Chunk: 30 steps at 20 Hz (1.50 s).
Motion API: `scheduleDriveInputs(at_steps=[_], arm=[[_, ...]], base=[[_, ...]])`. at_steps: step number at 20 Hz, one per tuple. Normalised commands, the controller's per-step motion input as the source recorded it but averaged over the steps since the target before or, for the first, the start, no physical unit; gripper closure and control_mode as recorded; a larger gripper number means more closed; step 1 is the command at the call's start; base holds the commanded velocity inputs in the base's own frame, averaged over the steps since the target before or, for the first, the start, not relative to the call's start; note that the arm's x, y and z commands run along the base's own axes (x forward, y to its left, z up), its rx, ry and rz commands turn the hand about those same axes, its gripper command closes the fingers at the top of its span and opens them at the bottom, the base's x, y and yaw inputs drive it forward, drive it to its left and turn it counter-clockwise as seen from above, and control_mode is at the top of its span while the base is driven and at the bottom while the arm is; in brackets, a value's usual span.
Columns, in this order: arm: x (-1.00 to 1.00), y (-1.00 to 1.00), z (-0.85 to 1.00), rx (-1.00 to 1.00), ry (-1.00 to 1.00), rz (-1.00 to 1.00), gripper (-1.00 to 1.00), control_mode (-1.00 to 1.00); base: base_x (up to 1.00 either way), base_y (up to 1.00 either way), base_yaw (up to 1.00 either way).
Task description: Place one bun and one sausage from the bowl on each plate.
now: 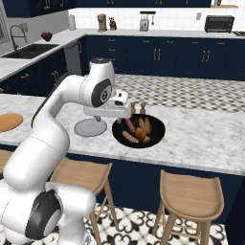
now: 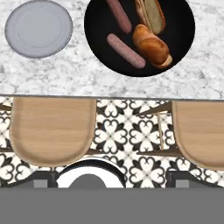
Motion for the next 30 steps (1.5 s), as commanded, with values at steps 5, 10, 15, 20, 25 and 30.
scheduleDriveInputs(at_steps=[5, 10, 15, 20, 25, 30], arm=[[0.46, -0.88, -0.54, 0.0, 0.25, 0.0, -1.0, -1.0], [0.45, -0.2, -0.48, -0.01, 0.17, 0.0, -1.0, -1.0], [0.76, -0.06, -0.47, 0.0, 0.09, 0.0, -1.0, -1.0], [0.52, -0.13, -0.42, 0.0, 0.05, 0.0, -1.0, -1.0], [0.38, -0.12, -0.26, 0.03, 0.05, 0.02, -1.0, -1.0], [0.23, -0.13, -0.17, 0.23, 0.1, 0.0, -1.0, -1.0]], base=[[0.0, 0.0, 0.0], [0.0, 0.0, 0.0], [0.0, 0.0, 0.0], [0.0, 0.0, 0.0], [0.0, 0.0, 0.0], [0.0, 0.0, 0.0]])
